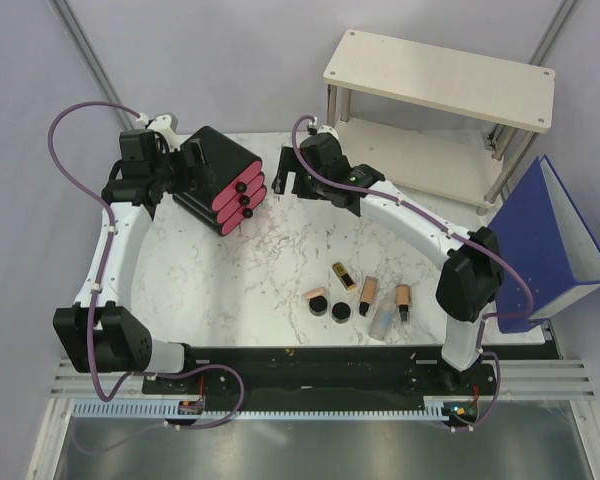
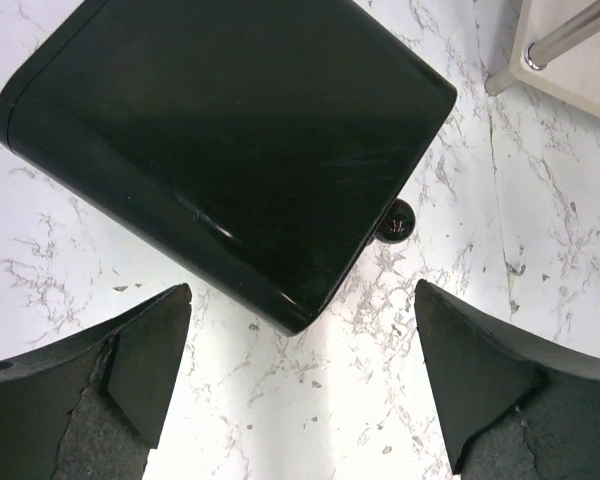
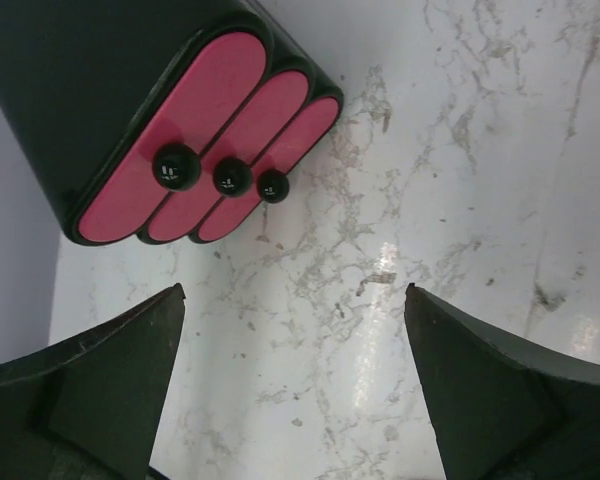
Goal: Organize the makeup
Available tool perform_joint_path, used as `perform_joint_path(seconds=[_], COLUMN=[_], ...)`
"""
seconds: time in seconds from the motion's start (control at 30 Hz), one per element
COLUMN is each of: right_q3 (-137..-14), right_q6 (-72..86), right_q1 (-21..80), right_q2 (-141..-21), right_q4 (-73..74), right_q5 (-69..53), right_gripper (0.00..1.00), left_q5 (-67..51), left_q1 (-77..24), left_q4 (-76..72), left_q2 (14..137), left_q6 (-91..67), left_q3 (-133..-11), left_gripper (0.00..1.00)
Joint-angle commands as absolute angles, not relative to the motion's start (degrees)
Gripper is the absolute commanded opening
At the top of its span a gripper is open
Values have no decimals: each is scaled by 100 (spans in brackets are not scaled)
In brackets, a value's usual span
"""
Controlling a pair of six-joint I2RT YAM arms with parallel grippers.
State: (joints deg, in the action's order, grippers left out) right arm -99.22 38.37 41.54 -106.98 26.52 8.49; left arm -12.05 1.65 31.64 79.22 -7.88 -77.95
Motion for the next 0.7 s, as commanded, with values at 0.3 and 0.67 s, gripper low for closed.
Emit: perform_joint_path(seconds=[0.3, 0.67], right_q3=[-9844, -9660], right_q6=[5343, 6336], right_q1=[4157, 4087], right_q2=[-11206, -11777], right_q4=[1065, 46], right_q5=[-790, -1362], right_gripper=[98, 92], left_q5=[-1661, -2047], left_q1=[167, 176], left_q4=[3129, 3577], left_q2=[8401, 9553], left_q6=[-870, -896], left_q3=[-8323, -9272], left_gripper=[90, 2])
